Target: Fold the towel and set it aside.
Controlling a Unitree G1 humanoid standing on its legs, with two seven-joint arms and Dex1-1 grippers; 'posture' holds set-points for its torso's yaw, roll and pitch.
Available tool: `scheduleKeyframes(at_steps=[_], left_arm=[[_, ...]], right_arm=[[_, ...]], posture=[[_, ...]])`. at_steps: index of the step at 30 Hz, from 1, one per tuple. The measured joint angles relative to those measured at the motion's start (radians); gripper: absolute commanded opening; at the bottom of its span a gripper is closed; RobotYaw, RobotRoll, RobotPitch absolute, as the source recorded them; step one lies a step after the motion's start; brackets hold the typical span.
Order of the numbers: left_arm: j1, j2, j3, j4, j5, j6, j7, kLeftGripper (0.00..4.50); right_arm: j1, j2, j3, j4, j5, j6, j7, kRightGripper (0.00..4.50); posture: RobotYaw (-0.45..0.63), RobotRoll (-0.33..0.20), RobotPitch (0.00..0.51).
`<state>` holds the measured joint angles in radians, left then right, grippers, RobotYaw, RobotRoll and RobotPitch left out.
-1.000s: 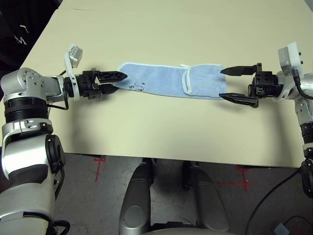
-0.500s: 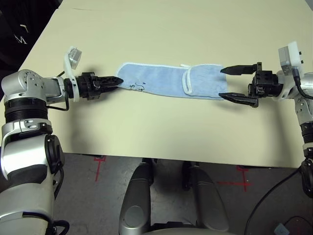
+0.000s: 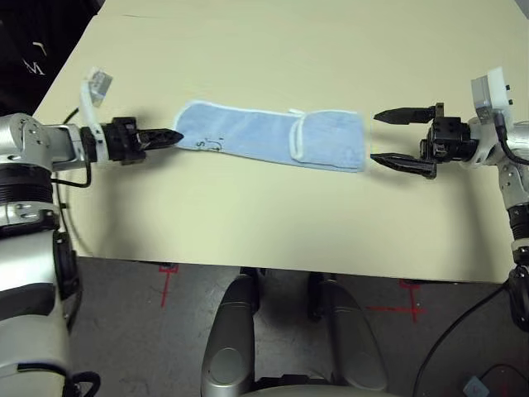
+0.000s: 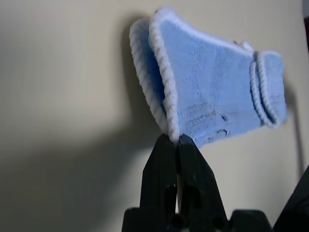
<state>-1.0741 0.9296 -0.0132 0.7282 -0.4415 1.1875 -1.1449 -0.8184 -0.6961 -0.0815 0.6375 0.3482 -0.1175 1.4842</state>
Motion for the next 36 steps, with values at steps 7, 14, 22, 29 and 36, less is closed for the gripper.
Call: scheduleKeyframes(at_steps=[7, 14, 22, 29, 36], left_arm=[[0.022, 0.067, -0.013, -0.044, 0.009, -0.015, -0.078, 0.03], [-0.008, 0.056, -0.036, -0.023, 0.031, -0.073, -0.103, 0.03], [-0.159, -0.058, -0.045, -0.13, -0.004, -0.043, -0.153, 0.03], [-0.246, -0.124, -0.068, -0.164, -0.02, -0.049, -0.186, 0.03], [-0.247, -0.163, -0.092, -0.205, -0.04, -0.025, -0.22, 0.03]], right_arm=[[-0.018, 0.0, 0.0, 0.058, -0.014, -0.036, 0.009, 4.5], [-0.035, 0.0, 0.002, 0.108, -0.032, -0.061, 0.028, 4.5], [-0.015, -0.006, 0.0, 0.114, -0.034, -0.051, 0.066, 4.5], [0.025, -0.033, -0.064, 0.093, 0.021, 0.008, 0.052, 4.5], [0.087, -0.041, -0.085, 0.047, 0.031, 0.02, 0.031, 4.5]], posture=[[0.11, 0.0, 0.323], [0.1, 0.0, 0.315], [0.1, 0.0, 0.31], [0.08, 0.0, 0.315], [0.07, 0.0, 0.318]])
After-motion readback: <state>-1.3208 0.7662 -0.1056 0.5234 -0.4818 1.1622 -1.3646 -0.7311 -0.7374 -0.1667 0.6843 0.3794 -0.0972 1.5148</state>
